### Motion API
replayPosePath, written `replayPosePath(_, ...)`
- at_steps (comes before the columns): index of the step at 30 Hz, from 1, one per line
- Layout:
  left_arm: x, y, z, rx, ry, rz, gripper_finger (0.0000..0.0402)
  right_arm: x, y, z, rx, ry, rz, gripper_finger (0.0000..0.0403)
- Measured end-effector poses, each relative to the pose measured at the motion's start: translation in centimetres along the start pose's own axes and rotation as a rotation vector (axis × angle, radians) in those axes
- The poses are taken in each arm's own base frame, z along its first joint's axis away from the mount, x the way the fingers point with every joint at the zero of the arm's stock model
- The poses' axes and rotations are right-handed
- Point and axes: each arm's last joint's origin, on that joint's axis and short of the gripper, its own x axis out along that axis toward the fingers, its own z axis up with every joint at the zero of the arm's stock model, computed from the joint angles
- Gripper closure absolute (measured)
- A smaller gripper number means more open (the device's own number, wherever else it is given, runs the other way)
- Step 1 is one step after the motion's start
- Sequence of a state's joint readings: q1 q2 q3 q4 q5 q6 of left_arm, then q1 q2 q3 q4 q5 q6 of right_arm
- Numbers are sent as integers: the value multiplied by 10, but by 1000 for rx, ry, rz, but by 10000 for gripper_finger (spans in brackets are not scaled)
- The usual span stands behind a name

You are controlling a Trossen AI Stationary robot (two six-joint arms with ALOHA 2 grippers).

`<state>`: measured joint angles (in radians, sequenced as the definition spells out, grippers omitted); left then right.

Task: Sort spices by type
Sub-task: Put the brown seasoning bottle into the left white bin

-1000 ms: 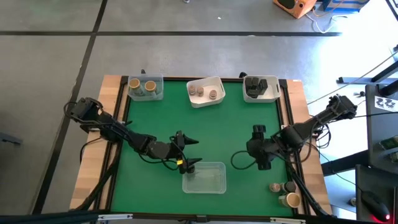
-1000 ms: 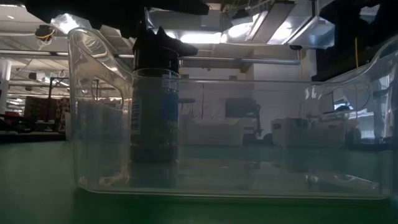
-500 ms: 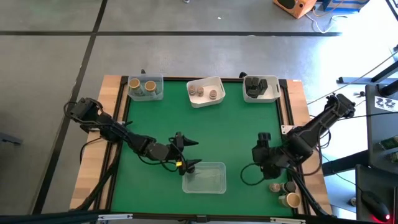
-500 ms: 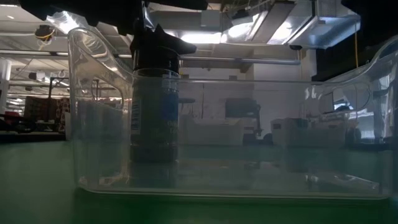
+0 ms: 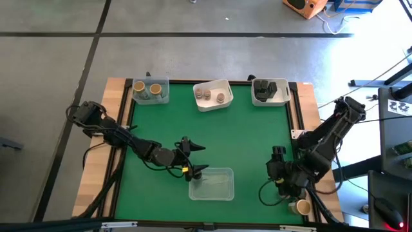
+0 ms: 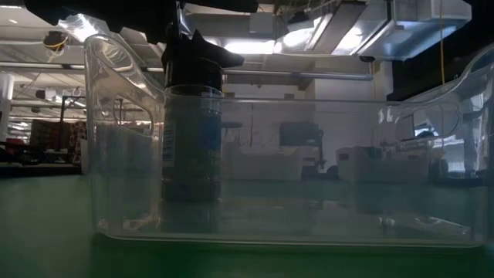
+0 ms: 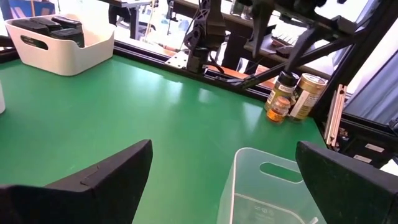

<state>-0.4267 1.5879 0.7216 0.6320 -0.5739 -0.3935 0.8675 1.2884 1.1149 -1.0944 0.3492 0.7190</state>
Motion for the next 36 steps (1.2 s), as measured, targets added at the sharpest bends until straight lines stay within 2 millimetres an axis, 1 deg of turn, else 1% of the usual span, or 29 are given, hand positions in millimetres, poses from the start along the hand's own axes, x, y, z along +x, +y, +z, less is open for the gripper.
replayPosePath(7, 0, 0, 0, 0, -1, 0, 23, 19, 12, -21, 37, 38, -7, 130)
replayPosePath(15, 0, 0, 0, 0, -1, 0, 23, 22, 21, -38, 131, 133, 51, 130)
replayPosePath(19, 0, 0, 0, -1, -1, 0, 23, 20, 26, -44, 191, 186, 88, 130)
replayPosePath(24, -1, -1, -1, 1, 1, -4, 23, 15, 39, -49, 234, 173, 167, 130)
replayPosePath(27, -1, -1, -1, -6, 1, -5, 23, 14, 41, -51, 260, 216, 192, 130)
replayPosePath(31, -1, -1, -1, -6, 1, -5, 23, 22, 47, -54, 262, 304, 196, 130)
replayPosePath(36, -1, -1, -1, -5, 1, -5, 23, 38, 56, -57, 247, 404, 168, 130)
